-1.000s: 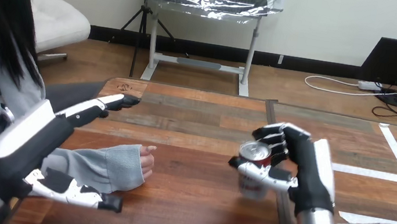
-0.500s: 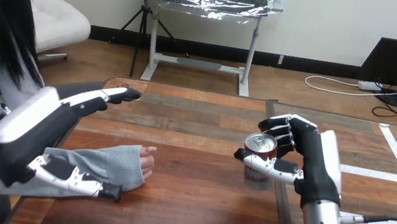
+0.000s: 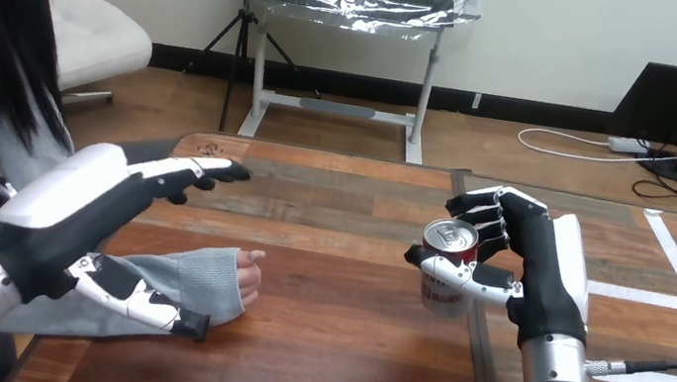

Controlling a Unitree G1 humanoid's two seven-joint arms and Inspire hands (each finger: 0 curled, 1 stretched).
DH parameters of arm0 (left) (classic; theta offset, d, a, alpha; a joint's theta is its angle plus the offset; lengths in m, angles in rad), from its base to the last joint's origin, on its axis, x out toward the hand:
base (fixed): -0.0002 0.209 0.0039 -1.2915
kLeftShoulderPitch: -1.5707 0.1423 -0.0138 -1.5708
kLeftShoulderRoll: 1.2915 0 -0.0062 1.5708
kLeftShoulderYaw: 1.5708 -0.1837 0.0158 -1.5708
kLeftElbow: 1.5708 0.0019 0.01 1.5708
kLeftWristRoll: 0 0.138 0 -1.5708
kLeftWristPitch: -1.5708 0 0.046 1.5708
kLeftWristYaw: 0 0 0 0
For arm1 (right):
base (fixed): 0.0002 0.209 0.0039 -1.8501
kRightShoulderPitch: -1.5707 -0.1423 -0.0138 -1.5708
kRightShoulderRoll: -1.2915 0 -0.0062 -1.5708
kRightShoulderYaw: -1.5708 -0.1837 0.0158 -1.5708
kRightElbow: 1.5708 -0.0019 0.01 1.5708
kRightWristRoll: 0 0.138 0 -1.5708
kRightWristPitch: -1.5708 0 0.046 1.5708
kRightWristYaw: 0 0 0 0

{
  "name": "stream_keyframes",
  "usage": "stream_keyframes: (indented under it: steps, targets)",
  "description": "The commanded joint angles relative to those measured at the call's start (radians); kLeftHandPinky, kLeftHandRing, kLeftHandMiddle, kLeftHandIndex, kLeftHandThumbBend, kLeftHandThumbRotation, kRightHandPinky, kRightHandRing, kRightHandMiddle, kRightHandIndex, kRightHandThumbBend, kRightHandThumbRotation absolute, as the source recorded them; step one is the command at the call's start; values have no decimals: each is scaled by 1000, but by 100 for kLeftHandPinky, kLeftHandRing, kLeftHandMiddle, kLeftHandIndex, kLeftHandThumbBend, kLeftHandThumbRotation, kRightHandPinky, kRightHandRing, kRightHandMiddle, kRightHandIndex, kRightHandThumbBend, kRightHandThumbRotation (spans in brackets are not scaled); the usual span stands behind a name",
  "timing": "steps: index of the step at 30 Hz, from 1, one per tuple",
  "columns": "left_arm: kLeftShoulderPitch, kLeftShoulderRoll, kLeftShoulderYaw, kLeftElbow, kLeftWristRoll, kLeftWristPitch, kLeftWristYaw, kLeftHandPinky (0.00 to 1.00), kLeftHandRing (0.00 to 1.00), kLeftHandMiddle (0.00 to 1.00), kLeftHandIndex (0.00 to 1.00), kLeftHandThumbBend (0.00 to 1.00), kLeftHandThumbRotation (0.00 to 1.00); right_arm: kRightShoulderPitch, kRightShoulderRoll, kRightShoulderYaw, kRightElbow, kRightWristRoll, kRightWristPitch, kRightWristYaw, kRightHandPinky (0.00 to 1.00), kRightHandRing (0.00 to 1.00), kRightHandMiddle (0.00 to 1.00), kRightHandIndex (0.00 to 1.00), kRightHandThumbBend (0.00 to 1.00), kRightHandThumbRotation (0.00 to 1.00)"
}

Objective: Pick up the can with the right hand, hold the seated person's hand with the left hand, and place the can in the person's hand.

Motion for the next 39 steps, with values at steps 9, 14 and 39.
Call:
stream_keyframes:
  steps: [9,14,39]
  targets:
    - [-156,69,-64,105,81,-6,54,79,84,85,84,100,22,-128,-19,-16,-15,33,-48,-6,37,41,49,52,80,0]
    - [-194,81,-92,150,101,-11,62,80,84,85,84,100,24,-132,-22,-18,-16,38,-53,-3,37,41,49,51,80,0]
    - [-392,101,-241,433,223,27,119,78,85,86,85,100,25,-140,-33,-20,-31,57,-91,11,36,40,48,51,80,0]
